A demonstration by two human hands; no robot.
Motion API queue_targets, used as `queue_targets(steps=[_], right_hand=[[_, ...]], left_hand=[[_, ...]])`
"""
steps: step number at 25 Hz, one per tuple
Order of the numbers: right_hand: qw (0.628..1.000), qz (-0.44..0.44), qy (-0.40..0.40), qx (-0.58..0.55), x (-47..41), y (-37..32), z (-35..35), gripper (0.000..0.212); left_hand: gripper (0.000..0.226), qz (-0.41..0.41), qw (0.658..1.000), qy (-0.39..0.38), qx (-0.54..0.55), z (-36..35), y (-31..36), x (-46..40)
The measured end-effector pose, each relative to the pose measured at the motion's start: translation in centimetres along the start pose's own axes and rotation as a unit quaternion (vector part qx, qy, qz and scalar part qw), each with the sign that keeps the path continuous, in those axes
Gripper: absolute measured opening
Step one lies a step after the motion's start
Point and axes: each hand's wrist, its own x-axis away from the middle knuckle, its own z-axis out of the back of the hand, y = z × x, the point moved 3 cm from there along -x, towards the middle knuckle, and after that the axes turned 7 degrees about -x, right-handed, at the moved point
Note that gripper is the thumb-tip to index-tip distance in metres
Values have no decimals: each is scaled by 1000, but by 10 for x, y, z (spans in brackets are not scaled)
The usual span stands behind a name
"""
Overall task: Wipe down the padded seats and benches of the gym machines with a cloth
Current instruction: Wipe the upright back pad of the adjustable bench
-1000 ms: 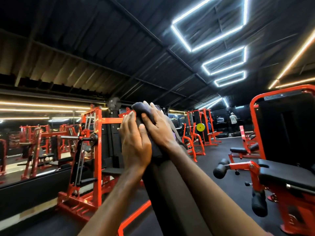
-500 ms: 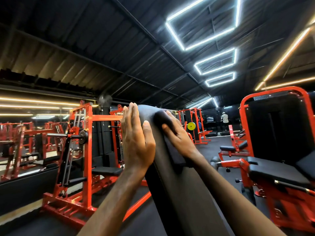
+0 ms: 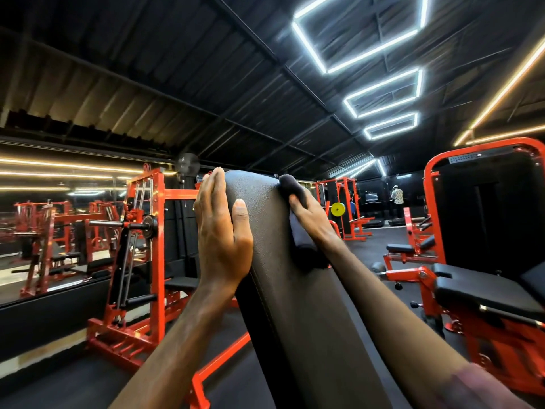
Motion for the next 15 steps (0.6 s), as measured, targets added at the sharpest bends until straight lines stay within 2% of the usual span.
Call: queue_targets(steps=[2, 4, 5, 6, 8, 10, 14, 15], right_hand=[[1000, 10, -6, 14, 3, -3, -9, 54], [993, 110, -29, 24, 38, 13, -4, 56], [990, 133, -40, 23, 58, 28, 5, 56], [992, 120, -37, 17, 67, 40, 13, 55], [1000, 15, -20, -16, 53, 46, 19, 54], [1000, -13, 6, -3, 41, 32, 9, 56], [992, 115, -35, 24, 96, 36, 11, 55], [992, 120, -36, 29, 108, 42, 17, 53]], left_hand=[[61, 1, 1000, 0, 8, 2, -1, 1], [60, 0, 1000, 0, 16, 1, -1, 1], [60, 1, 1000, -1, 17, 1, 0, 1], [60, 3, 1000, 0, 17, 1, 1, 1], [60, 4, 1000, -1, 13, 1, 2, 1], [60, 0, 1000, 0, 14, 2, 1, 2], [60, -4, 1000, 3, 20, 1, 0, 2], [60, -6, 1000, 5, 20, 1, 0, 1]])
